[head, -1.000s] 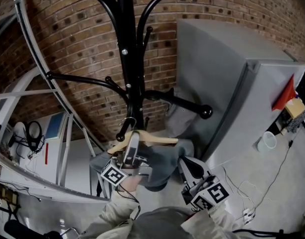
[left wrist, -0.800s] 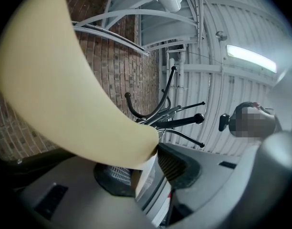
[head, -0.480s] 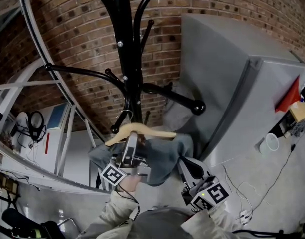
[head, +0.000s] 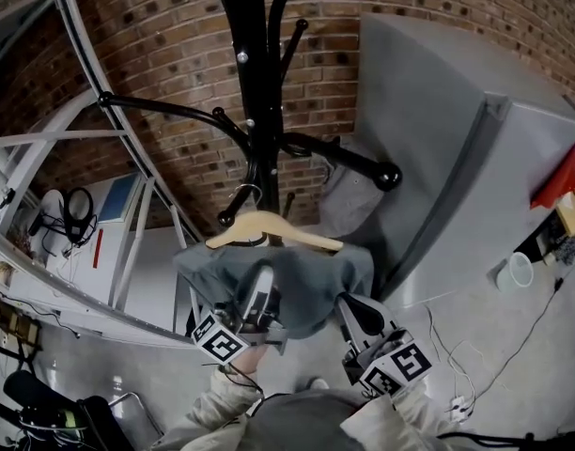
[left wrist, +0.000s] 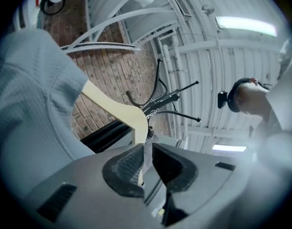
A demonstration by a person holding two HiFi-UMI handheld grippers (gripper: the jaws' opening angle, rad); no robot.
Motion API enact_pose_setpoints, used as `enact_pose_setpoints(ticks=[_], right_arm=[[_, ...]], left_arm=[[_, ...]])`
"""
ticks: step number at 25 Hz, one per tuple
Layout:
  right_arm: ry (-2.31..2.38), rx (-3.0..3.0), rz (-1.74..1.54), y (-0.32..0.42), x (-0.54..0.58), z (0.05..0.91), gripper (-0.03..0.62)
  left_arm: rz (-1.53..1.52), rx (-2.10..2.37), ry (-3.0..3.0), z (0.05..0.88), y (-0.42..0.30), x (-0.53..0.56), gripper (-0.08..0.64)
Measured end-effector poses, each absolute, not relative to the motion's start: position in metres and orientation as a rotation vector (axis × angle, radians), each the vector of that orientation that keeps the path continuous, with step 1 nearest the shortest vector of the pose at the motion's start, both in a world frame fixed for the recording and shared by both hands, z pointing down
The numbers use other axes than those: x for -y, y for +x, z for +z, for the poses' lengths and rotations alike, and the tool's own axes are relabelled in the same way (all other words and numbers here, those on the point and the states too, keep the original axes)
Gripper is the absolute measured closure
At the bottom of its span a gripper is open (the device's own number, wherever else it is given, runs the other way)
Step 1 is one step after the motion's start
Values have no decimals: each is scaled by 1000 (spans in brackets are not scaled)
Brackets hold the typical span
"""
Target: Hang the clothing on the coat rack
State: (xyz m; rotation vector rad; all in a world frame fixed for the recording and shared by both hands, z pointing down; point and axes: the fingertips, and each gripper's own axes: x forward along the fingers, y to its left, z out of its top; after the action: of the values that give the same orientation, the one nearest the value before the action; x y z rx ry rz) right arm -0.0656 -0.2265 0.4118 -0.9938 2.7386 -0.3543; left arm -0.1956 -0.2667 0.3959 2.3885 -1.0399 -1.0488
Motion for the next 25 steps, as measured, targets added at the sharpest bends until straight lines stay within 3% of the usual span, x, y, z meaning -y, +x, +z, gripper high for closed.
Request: enact_pose_setpoints(ticks=[9, 19, 25], right_arm=[[-970, -2746, -347, -98, 197, 409, 568], [-1030, -2748, -340, -129, 147, 412, 569], [-1070, -2749, -332, -147, 105, 411, 569]], left_arm=[[-468, 1441, 2671, 412, -192, 215, 551], [-160, 1566, 2743, 446, -209, 153, 552], [-183, 1509, 2750, 447, -221, 109, 552]])
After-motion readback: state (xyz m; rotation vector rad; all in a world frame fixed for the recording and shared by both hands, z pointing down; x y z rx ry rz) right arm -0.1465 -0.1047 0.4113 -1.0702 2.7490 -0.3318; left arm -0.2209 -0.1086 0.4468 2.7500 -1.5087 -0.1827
